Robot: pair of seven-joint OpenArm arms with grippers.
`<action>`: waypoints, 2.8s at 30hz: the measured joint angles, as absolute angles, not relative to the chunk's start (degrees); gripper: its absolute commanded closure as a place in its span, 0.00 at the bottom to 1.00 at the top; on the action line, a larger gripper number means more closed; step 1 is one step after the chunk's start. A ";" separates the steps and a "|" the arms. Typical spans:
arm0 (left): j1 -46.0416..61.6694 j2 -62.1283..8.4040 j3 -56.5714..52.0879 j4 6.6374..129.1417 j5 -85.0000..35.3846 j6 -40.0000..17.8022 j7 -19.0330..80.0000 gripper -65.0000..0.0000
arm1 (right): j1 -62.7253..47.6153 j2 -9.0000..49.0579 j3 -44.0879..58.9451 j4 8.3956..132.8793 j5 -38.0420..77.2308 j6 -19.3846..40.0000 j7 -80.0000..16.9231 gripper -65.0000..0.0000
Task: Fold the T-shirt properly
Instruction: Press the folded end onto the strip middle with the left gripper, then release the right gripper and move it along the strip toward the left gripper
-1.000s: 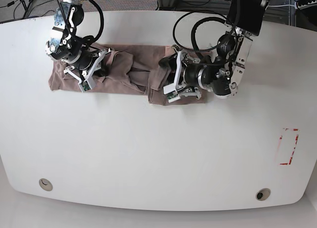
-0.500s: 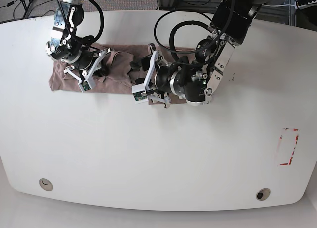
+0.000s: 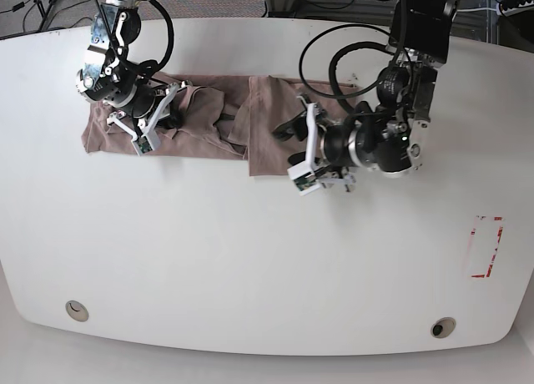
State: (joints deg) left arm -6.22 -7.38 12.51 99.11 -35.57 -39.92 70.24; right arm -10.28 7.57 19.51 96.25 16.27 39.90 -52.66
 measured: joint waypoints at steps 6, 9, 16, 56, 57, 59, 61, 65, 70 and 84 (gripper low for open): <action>-0.30 -8.84 2.09 98.72 -34.79 -39.11 64.95 0.80 | -10.02 7.62 19.51 96.25 16.29 39.90 -52.75 0.92; 1.17 -9.28 0.12 98.70 -34.96 -37.93 63.35 0.87 | -9.67 7.60 19.51 96.18 16.19 39.92 -52.93 0.92; 1.74 -8.80 -0.32 96.90 -35.18 -37.41 63.29 0.88 | -9.47 7.51 19.44 96.14 16.03 39.92 -52.97 0.92; -2.42 -8.99 -0.34 72.73 -40.53 -38.52 53.06 0.88 | 2.90 5.04 49.71 99.57 33.36 39.97 -76.05 0.12; -2.39 -9.04 -0.34 72.73 -40.58 -38.50 52.95 0.88 | 3.22 5.67 50.89 98.52 33.43 39.90 -76.27 0.12; -2.39 -9.10 -0.34 72.73 -40.62 -38.50 52.80 0.88 | 3.92 7.01 53.71 96.36 33.21 39.97 -77.23 0.12; -2.42 -9.13 -0.34 72.73 -40.58 -38.50 52.88 0.88 | 4.51 7.99 56.77 94.43 32.86 39.94 -78.30 0.11; -2.39 -9.10 -0.34 72.73 -40.58 -38.50 52.84 0.88 | 4.84 9.78 60.86 90.43 32.91 39.94 -79.37 0.11; -2.39 -9.10 -0.34 72.73 -40.58 -38.50 52.86 0.88 | 5.17 13.43 63.46 82.85 36.27 39.88 -80.03 0.11; -2.35 -9.13 -0.34 72.73 -40.58 -38.50 52.84 0.88 | 3.09 19.51 66.37 66.15 47.48 39.88 -79.77 0.11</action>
State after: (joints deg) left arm -2.35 -9.13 -0.34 72.73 -40.58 -38.50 52.84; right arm 3.09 19.51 66.37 66.15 47.48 39.88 -79.77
